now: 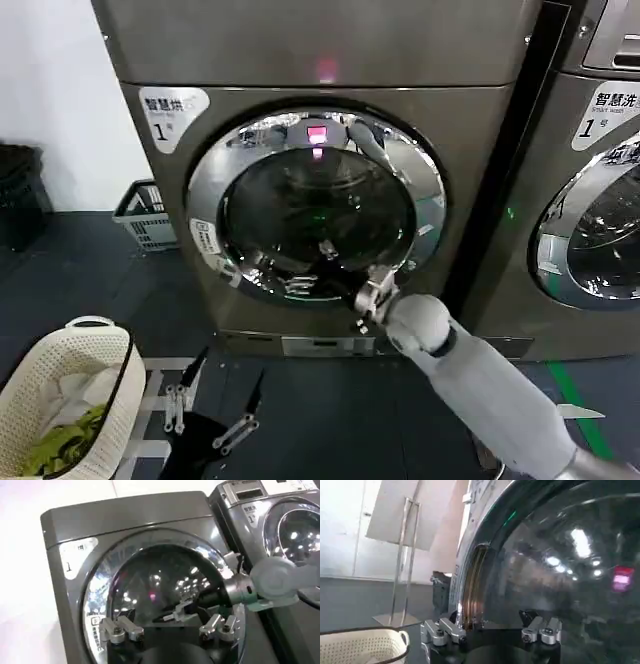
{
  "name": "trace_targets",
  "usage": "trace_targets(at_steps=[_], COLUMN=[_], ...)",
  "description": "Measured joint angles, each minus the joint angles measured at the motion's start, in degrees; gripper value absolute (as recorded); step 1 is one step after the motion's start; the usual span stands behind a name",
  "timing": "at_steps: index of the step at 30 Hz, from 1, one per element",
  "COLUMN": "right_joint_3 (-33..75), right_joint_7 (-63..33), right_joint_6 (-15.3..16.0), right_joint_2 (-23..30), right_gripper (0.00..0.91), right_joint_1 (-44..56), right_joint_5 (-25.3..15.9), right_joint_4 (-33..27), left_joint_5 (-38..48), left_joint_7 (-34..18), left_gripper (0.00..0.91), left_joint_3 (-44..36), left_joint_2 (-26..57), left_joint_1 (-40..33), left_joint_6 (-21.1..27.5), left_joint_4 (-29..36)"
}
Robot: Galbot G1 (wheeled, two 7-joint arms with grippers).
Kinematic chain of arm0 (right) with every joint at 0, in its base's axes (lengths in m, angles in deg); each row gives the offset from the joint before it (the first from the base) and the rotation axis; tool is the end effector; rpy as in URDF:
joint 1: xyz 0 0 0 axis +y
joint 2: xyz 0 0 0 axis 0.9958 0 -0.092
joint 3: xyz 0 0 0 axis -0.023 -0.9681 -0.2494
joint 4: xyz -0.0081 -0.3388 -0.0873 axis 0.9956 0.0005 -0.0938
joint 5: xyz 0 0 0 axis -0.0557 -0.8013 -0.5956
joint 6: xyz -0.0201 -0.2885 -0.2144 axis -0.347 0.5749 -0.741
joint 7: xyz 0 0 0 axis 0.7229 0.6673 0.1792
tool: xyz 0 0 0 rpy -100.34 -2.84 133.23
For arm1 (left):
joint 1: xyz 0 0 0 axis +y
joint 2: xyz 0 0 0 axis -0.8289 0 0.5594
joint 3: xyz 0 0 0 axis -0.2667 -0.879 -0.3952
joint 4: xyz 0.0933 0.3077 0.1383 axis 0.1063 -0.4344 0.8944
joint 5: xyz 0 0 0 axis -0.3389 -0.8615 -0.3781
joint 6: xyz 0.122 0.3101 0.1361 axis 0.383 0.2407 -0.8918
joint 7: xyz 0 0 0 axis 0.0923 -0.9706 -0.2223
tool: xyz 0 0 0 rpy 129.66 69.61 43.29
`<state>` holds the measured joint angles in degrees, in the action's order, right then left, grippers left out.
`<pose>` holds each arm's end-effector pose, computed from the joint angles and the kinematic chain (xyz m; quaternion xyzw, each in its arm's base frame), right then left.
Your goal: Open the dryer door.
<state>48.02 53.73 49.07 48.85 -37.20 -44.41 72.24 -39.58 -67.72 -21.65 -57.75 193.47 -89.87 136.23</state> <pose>0.4353 0.0707 -0.1950 -0.4513 0.8862 -0.0821 0.0644 0.1009 0.0199 -0.2709 0.1598 0.9628 0.1355 0.1707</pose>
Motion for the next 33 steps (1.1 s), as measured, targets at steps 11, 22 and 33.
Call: trace_targets(at_steps=[11,22,33], right_joint_3=[-2.59,-4.87,-7.04], right_joint_7=[-0.16,-0.15,0.73], right_joint_6=[-0.01,-0.05,-0.98], right_joint_2=[3.68,8.02,11.9], right_gripper=[0.907,0.907,0.907], right_joint_1=[-3.17,-5.9,-8.79], right_joint_5=[-0.29,-1.4,-1.74], right_joint_4=[-3.78,-7.76,-13.54], left_joint_5=[0.08,0.3,0.46], left_joint_7=[-0.03,-0.03,-0.06], left_gripper=[0.907,0.907,0.907], left_joint_3=[0.08,0.24,0.44], left_joint_2=[-0.02,-0.03,-0.09], left_joint_1=[-0.13,-0.27,-0.05], left_joint_6=[-0.12,-0.16,-0.33], left_joint_4=[-0.13,-0.19,0.07])
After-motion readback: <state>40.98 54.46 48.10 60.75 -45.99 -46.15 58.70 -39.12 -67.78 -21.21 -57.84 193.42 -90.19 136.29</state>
